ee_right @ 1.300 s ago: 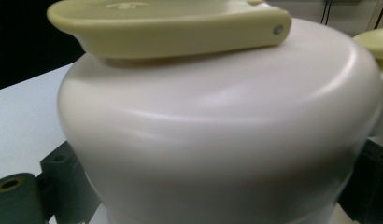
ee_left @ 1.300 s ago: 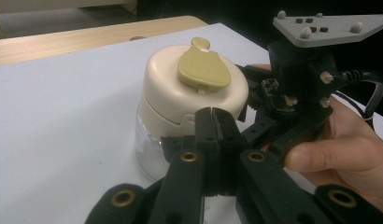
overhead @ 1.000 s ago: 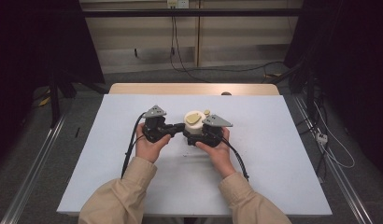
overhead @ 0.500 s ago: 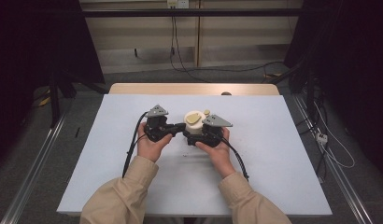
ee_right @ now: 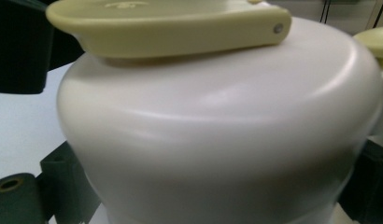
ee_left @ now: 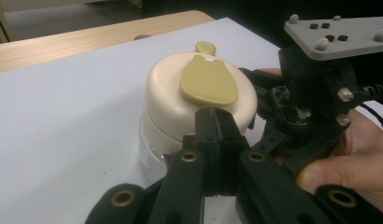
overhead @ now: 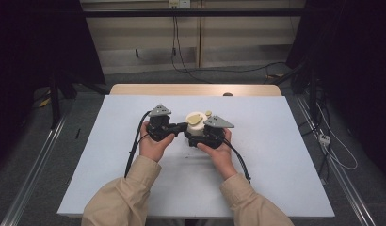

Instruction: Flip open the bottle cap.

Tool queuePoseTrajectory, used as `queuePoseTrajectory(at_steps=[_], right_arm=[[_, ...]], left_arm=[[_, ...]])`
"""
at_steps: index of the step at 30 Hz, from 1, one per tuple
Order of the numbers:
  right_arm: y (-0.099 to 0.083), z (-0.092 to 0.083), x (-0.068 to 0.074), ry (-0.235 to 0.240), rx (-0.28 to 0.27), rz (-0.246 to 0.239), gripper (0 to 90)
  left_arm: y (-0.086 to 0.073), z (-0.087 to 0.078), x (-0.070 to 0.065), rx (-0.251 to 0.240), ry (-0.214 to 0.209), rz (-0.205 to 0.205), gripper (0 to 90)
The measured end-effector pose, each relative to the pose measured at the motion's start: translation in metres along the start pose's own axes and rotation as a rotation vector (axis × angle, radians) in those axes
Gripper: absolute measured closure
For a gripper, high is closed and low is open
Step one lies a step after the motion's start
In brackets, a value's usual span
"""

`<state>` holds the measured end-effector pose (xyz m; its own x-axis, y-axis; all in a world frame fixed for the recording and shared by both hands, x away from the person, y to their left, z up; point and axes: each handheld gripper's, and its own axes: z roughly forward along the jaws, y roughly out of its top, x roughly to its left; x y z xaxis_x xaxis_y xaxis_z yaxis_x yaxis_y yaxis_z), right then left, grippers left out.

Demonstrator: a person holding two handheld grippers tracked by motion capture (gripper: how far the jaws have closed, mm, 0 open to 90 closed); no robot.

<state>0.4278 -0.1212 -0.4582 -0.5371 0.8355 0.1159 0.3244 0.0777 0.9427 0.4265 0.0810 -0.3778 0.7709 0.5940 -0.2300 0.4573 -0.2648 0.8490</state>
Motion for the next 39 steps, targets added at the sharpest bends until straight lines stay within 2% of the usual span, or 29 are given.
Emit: queuePoseTrajectory(at_steps=[18,39], right_arm=[[-0.0001,0.0,0.0,-0.001,-0.001,0.0,6.3],[-0.0003,-0.0001,0.0001,-0.002,-0.001,0.001,6.2]], left_arm=[[0.001,0.005,-0.0019,0.012,0.008,0.013,90.0],[0.0075,0.0053,-0.0047,0.0,0.016,0.021,90.0]])
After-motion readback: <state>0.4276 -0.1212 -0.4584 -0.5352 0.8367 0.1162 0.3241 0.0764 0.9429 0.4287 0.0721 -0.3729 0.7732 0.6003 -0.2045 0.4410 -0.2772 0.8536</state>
